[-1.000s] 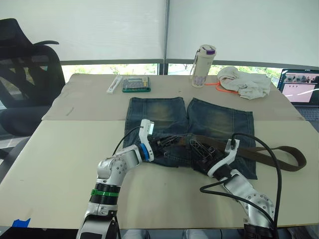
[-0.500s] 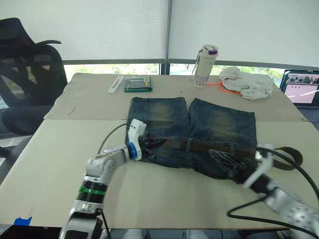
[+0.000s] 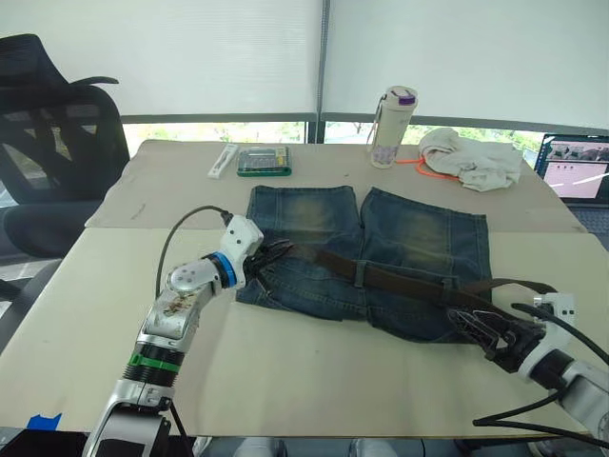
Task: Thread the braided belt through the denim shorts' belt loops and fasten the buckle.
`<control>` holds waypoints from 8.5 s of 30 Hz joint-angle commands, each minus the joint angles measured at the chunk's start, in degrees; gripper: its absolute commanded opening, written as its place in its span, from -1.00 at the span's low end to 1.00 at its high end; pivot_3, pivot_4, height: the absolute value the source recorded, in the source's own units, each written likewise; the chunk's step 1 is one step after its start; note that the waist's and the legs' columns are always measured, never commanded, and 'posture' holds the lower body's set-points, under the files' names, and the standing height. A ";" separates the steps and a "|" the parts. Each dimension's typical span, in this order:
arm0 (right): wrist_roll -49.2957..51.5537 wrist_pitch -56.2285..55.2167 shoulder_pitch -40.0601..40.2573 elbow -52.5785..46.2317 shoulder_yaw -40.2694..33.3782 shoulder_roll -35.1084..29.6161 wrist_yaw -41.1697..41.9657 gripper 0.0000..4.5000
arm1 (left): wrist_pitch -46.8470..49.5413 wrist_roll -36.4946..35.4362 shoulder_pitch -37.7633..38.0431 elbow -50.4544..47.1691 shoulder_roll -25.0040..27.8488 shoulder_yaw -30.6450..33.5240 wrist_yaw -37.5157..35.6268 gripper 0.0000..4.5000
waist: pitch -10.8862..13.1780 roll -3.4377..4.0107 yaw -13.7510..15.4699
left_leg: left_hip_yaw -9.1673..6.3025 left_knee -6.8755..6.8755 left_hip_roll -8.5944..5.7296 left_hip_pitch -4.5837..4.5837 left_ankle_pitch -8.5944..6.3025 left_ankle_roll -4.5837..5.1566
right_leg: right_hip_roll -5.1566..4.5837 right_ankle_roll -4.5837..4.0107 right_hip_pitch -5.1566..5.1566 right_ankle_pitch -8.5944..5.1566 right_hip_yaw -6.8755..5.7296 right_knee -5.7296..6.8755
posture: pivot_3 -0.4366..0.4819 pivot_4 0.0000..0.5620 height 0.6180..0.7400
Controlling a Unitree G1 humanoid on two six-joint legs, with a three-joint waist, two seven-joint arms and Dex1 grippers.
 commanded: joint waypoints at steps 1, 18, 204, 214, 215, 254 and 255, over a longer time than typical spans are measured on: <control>-3.13 -1.27 0.23 -0.04 0.40 -0.91 0.99 0.85 | -12.24 3.58 -4.38 1.72 2.02 2.88 1.47 -1.00 | 0.00 0.00 0.02 | 0.01 0.00 -0.01 0.00 0.00 0.00 | 0.00 0.00 0.00 0.00 0.00 0.00 | -0.05 -0.47 0.95; -11.10 -3.31 -4.59 5.52 3.33 -0.58 6.41 0.85 | 5.33 -7.41 1.27 -0.60 9.38 6.91 -7.95 -1.00 | 0.01 0.00 -0.18 | 0.08 0.01 0.05 0.05 0.13 -0.23 | 0.01 0.03 -0.01 -0.01 -0.02 0.05 | -0.05 -0.47 0.95; -55.46 -74.37 -37.38 38.46 28.79 -21.12 25.46 -0.42 | 3.46 -3.29 -0.42 -9.86 0.43 -4.91 -10.60 1.00 | -0.06 -0.48 -0.82 | 0.58 -0.30 0.02 0.39 0.38 -0.64 | -0.20 0.02 0.00 0.01 -0.19 0.00 | -0.05 -0.47 0.95; -55.26 -76.21 -38.87 40.33 30.61 -21.35 28.47 -0.99 | 5.95 -3.00 -0.80 -12.73 -0.24 -5.63 -9.96 1.00 | -0.06 -0.48 -0.73 | 0.56 -0.29 0.02 0.38 0.37 -0.63 | -0.20 0.02 -0.01 0.01 -0.19 0.00 | -0.05 -0.47 0.95; -55.23 -76.26 -38.92 40.47 30.63 -21.40 28.68 -0.99 | 6.12 -3.00 -0.74 -13.08 -0.39 -5.79 -9.95 1.00 | -0.06 -0.48 -0.71 | 0.56 -0.29 0.02 0.38 0.37 -0.62 | -0.20 0.02 0.00 0.01 -0.19 0.00 | -0.05 -0.47 0.95; -52.35 -73.02 -28.89 42.10 20.84 -28.27 25.62 0.32 | -8.30 6.26 -5.02 5.31 -15.11 -13.17 -8.41 1.00 | -0.07 -0.46 -0.09 | 0.54 -0.13 0.00 0.35 0.29 -0.48 | -0.26 0.02 0.03 0.01 -0.18 0.00 | -0.05 -0.47 0.95; -53.52 -74.07 -28.27 41.99 20.91 -27.86 23.78 0.48 | -8.15 6.08 -4.92 5.01 -15.27 -13.12 -8.41 1.00 | -0.07 -0.46 -0.06 | 0.54 -0.13 0.00 0.35 0.29 -0.48 | -0.26 0.02 0.03 0.01 -0.18 0.00 | -0.05 -0.47 0.95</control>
